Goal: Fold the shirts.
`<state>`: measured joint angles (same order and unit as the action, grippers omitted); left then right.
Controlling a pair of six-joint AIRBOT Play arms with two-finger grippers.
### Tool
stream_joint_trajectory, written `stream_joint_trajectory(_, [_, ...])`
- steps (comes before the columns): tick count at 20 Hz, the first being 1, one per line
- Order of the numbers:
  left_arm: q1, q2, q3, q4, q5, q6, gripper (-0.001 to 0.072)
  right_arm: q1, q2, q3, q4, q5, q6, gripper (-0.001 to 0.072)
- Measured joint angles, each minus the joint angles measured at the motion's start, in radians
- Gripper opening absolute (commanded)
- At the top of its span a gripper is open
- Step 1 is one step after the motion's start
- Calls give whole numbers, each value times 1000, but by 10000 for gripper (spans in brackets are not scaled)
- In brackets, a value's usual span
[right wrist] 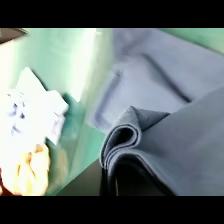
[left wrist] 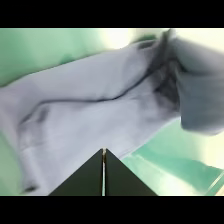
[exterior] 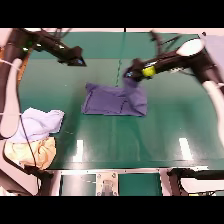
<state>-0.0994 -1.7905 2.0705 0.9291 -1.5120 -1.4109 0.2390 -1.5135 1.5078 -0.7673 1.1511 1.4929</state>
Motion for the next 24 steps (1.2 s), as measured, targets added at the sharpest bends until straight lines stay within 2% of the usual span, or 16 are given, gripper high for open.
stream_joint_trajectory(1, [25, 8, -1, 5, -13, 7, 20, 69, -39, -6, 1, -76, 17, 28])
stream_joint_trajectory(2, [48, 16, -2, 7, -26, 14, 19, 137, -85, -8, 7, -156, 28, 138])
stream_joint_trajectory(3, [66, 23, -4, 7, -36, 23, 19, 193, -131, -7, 24, -233, 37, 360])
stream_joint_trajectory(4, [80, 26, -7, 9, -42, 32, 19, 246, -182, -1, 44, -313, 41, 509])
stream_joint_trajectory(7, [111, 32, -13, 19, -53, 56, 19, 340, -300, 51, 97, -502, 51, 510])
stream_joint_trajectory(9, [118, 33, -15, 30, -58, 67, 19, 323, -319, 87, 93, -513, 53, 509])
stream_joint_trajectory(12, [124, 35, -16, 33, -60, 75, 19, 206, -273, 114, 32, -406, 54, 509])
stream_joint_trajectory(18, [128, 35, -16, 39, -50, 80, 19, -146, -157, 54, -166, -82, 49, 510])
stream_joint_trajectory(21, [128, 35, -16, 48, -44, 80, 19, -259, -144, -76, -200, -31, 5, 510])
stream_joint_trajectory(24, [128, 35, -16, 63, -43, 80, 20, -303, -167, -207, -165, -47, -66, 510])
